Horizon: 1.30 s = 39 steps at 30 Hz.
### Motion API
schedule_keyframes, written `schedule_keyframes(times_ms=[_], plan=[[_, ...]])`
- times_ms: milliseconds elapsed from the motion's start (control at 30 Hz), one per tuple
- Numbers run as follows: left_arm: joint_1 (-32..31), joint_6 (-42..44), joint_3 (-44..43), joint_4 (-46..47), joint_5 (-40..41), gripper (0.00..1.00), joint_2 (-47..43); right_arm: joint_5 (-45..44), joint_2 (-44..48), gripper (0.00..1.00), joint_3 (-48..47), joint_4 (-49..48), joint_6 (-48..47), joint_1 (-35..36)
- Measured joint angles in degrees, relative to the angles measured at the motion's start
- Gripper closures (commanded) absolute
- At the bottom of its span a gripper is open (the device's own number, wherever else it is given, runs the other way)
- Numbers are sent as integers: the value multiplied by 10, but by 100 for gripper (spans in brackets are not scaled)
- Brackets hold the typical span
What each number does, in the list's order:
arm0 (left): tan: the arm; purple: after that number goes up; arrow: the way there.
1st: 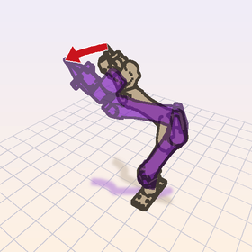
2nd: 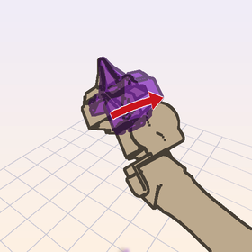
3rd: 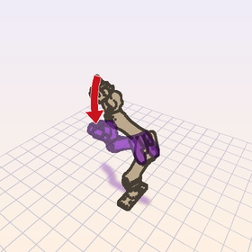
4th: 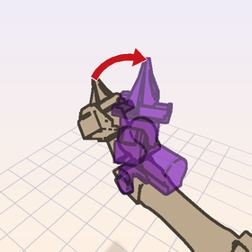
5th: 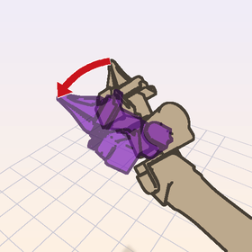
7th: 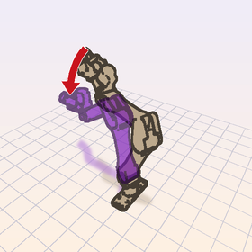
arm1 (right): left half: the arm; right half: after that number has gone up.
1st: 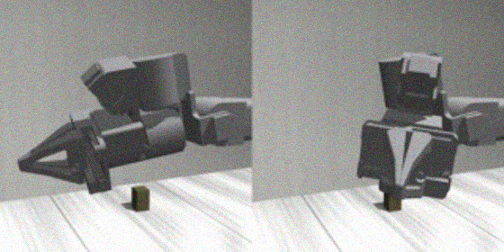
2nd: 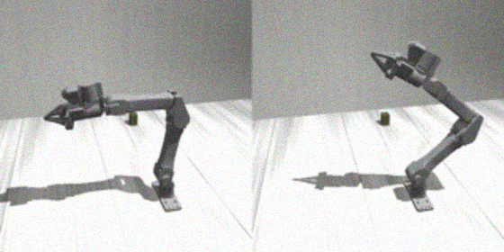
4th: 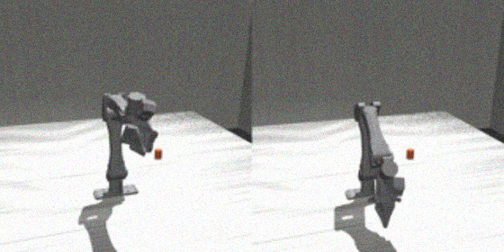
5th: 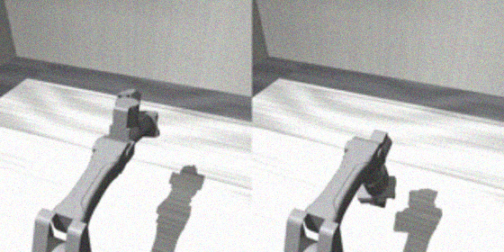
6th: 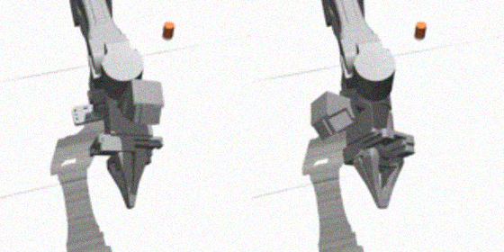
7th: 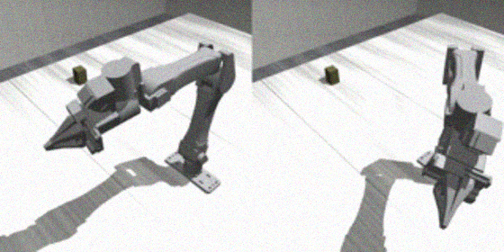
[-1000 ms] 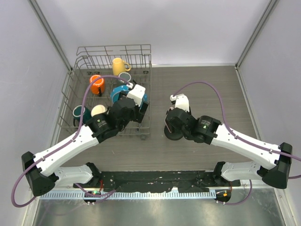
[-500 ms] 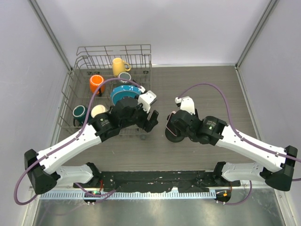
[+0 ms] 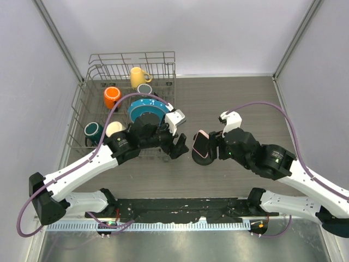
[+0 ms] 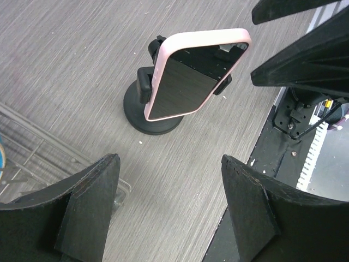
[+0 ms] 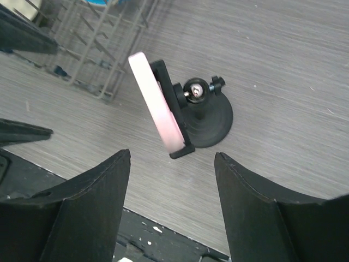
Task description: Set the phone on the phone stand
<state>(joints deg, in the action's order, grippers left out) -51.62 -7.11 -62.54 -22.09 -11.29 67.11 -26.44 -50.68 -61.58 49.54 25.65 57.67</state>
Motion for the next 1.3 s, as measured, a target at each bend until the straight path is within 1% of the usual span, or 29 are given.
schedule_keyframes(times_ms=[133, 233, 267, 400, 633, 700, 733, 767, 833, 900, 933, 967, 1100, 1233, 1300], plan=[[0, 0, 1, 0, -8, 21, 0, 34, 0, 33, 0, -33, -16, -24], [0, 0, 1, 0, -9, 21, -2, 56, -19, 37, 0, -48, -26, -48], [0, 0, 1, 0, -8, 21, -3, 66, -31, 41, 0, -52, -30, -58], [0, 0, 1, 0, -5, 22, -7, 108, -50, 50, 2, -66, -42, -92], [0, -1, 1, 0, -3, 22, -8, 151, -54, 50, 3, -76, -70, -102], [0, -1, 1, 0, -3, 22, -9, 153, -66, 53, -2, -67, -81, -102], [0, -1, 1, 0, -3, 22, -9, 153, -77, 57, -10, -57, -88, -102], [0, -1, 1, 0, -3, 21, -9, 153, -85, 67, -17, -50, -94, -102], [0, -2, 1, 0, -3, 22, -9, 155, -110, 76, -40, -26, -113, -102], [0, -1, 1, 0, -4, 21, -9, 161, -130, 80, -61, -7, -132, -102], [0, -2, 1, 0, -4, 21, -9, 162, -137, 88, -68, -3, -137, -102], [0, -2, 1, 0, -4, 22, -9, 162, -141, 100, -72, 0, -142, -102], [0, -2, 1, 0, -4, 22, -11, 148, -148, 99, -83, 16, -143, -105], [0, -2, 1, 0, -5, 21, -12, 118, -154, 100, -90, 26, -115, -113], [0, -2, 1, 0, -5, 21, -12, 92, -155, 100, -93, 37, -95, -132]])
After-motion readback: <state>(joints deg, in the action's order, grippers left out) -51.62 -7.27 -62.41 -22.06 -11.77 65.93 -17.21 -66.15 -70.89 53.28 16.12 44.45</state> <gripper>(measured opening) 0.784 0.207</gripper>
